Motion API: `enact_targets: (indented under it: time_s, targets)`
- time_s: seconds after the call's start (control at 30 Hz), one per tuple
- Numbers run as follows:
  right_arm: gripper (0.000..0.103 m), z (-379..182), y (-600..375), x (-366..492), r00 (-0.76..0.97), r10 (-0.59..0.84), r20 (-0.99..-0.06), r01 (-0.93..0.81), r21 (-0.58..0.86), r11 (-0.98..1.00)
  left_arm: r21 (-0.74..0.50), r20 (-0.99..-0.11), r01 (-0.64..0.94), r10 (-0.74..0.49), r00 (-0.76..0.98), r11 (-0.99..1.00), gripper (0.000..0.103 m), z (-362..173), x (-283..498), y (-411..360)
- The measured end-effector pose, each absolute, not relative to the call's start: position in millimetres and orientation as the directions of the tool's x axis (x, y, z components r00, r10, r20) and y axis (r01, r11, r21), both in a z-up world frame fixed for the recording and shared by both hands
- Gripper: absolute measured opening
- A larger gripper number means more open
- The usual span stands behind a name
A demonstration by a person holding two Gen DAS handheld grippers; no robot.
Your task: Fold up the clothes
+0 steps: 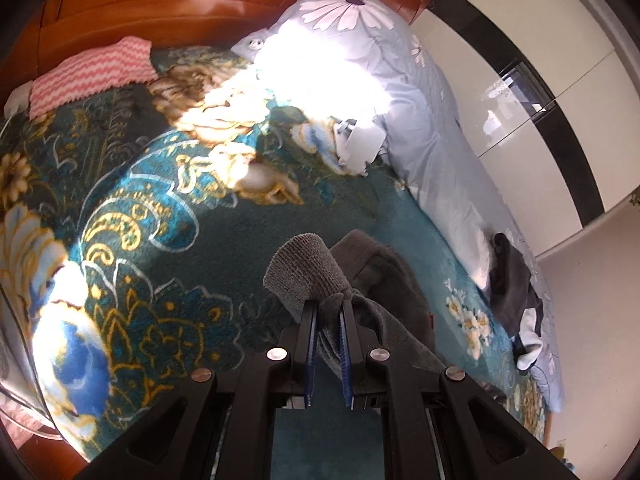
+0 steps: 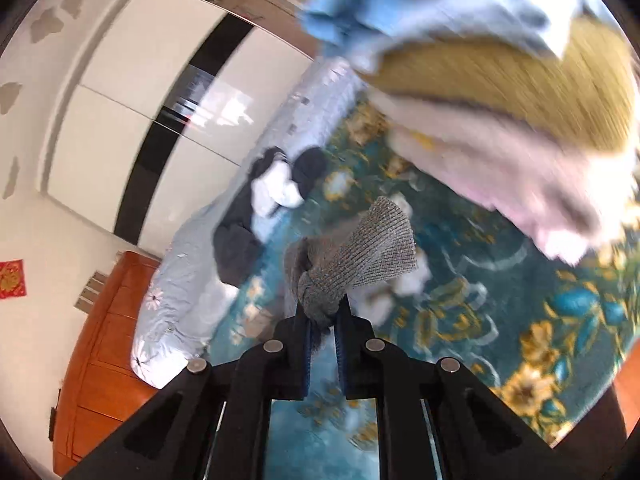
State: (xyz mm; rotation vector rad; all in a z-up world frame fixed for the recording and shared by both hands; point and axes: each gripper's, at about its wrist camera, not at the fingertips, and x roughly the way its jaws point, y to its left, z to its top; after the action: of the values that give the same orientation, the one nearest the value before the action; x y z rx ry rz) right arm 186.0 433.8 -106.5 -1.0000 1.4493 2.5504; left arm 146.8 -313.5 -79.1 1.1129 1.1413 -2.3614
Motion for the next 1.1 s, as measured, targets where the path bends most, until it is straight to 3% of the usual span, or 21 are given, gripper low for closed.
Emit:
enact_targets:
  time_s: [0.17,0.7,0.77,0.83,0.9,1.1]
  targets:
    - [0.010,-175.2,437.0,210.7,-0.687,-0.283,-0.669,-0.489,0.714,-0.501,-0.494,-0.822,0.645,0.072,-0.564,-0.584,0.011,-123.0,180.1,-312.1]
    - [0.014,-161.3,436.6,207.5,-0.649,-0.273,-0.710,-0.449,0.647,-0.616,-0.436,-0.846,0.621,0.062,-0.530,-0.651,0.013,-126.8,192.7,-306.0]
    - [0.015,-155.0,434.4,206.2,-0.639,-0.260,-0.724,-0.445,0.624,-0.642,-0.449,-0.842,0.621,0.073,-0.534,-0.642,0.018,-126.4,196.3,-312.0]
    - [0.023,-148.7,433.3,207.4,-0.634,-0.238,-0.736,-0.448,0.600,-0.663,-0.458,-0.841,0.631,0.076,-0.535,-0.626,0.033,-126.6,202.4,-320.3]
    - [0.032,-142.6,434.4,210.6,-0.630,-0.212,-0.747,-0.455,0.577,-0.678,-0.446,-0.844,0.652,0.045,-0.535,-0.614,0.035,-123.8,211.9,-332.5]
    - [0.032,-108.6,433.8,202.2,-0.663,-0.107,-0.741,-0.459,0.516,-0.723,-0.455,-0.820,0.650,0.003,-0.572,-0.609,0.036,-111.6,189.3,-363.9]
